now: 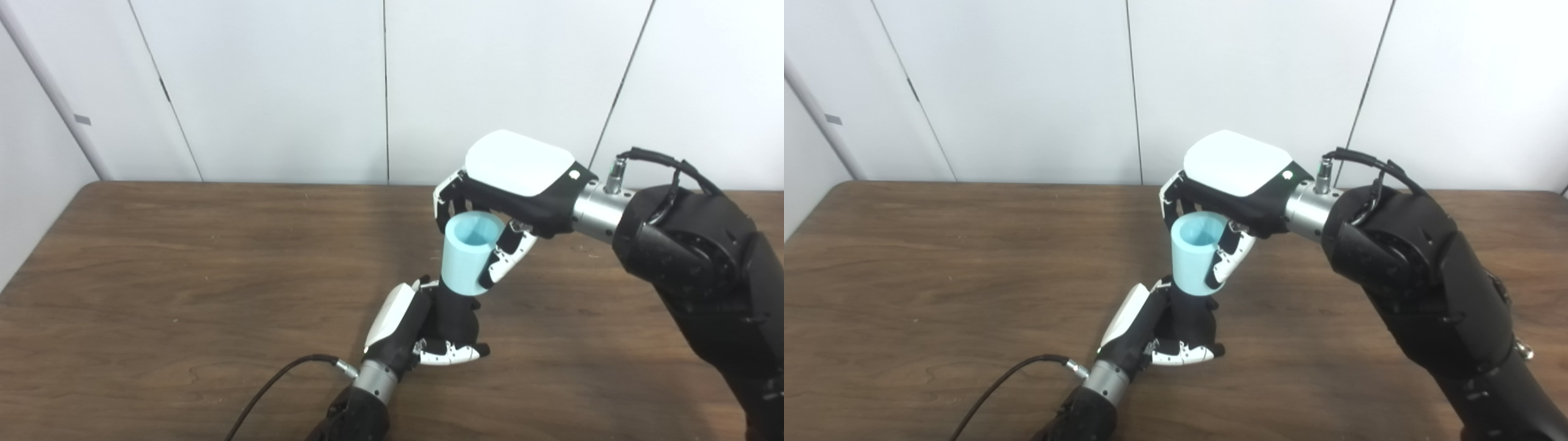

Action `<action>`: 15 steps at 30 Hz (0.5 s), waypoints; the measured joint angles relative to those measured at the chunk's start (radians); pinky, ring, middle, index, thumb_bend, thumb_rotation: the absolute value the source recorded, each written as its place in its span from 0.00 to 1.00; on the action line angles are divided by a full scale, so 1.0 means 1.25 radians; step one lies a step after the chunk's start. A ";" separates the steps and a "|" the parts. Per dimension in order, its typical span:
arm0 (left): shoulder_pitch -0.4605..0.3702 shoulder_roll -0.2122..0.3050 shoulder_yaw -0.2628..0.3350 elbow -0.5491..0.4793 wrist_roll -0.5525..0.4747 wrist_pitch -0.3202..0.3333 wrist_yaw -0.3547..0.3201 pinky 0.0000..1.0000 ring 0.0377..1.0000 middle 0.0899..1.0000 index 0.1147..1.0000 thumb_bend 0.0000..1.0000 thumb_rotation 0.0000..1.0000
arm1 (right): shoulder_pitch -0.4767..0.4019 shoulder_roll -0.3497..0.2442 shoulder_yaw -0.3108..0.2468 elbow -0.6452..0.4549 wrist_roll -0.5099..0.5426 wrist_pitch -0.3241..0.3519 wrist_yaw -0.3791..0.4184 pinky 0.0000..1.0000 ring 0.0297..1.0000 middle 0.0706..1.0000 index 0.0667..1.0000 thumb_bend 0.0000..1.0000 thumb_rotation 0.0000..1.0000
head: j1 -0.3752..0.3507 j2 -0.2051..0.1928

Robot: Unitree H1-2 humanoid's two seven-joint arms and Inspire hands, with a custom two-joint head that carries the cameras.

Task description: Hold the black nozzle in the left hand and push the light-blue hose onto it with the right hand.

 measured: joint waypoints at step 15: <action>0.000 -0.001 0.000 0.000 0.001 0.003 0.000 1.00 0.83 0.76 0.42 0.51 0.07 | -0.002 0.002 0.000 0.004 0.071 0.019 0.010 0.15 0.20 0.43 0.44 0.53 0.00 | 0.006 0.000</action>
